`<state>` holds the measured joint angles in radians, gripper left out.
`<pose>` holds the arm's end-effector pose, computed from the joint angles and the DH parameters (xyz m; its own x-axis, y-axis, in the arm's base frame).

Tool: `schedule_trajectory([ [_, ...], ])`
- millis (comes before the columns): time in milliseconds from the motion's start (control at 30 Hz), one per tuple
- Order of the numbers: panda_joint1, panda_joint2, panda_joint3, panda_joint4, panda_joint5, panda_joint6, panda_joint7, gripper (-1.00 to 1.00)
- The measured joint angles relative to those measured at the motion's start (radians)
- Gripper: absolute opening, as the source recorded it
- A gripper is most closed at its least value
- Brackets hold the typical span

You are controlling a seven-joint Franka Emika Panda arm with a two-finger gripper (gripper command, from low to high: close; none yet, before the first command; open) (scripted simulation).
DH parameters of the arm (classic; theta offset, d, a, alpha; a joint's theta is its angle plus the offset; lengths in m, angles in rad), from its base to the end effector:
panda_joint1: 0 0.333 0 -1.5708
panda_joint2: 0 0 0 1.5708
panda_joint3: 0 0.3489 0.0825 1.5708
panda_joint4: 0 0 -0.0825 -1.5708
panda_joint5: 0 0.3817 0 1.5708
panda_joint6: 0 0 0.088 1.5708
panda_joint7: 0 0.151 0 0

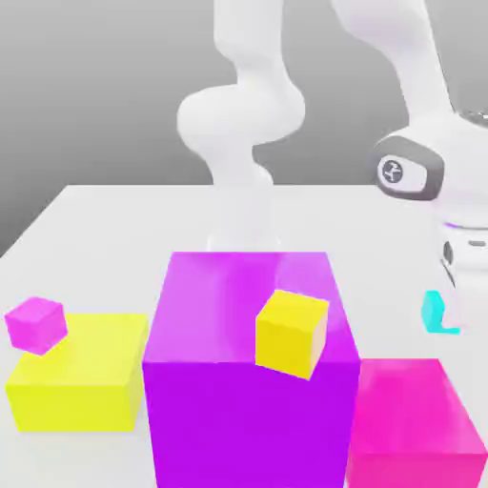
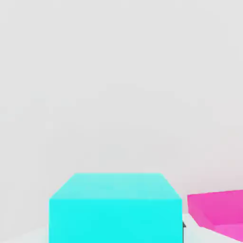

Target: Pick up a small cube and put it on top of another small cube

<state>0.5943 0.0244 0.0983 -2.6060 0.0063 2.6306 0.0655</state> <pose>0.3367 0.2797 0.2363 0.8130 0.5823 -0.0001 0.5823 -0.8129 -0.0055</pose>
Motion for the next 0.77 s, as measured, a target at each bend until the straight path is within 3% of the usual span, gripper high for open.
schedule_trajectory([
  [433,-0.335,-0.144,-0.203,0.420,-0.015,-0.565,-0.255,-1.00],
  [500,-0.361,-0.146,-0.225,0.441,-0.019,-0.588,-0.278,-1.00],
  [567,-0.362,-0.123,-0.235,0.405,-0.018,-0.530,-0.286,-1.00],
  [600,-0.363,-0.110,-0.236,0.383,-0.016,-0.495,-0.289,1.00],
  [767,-0.363,-0.110,-0.236,0.383,-0.016,-0.495,-0.289,1.00],
])
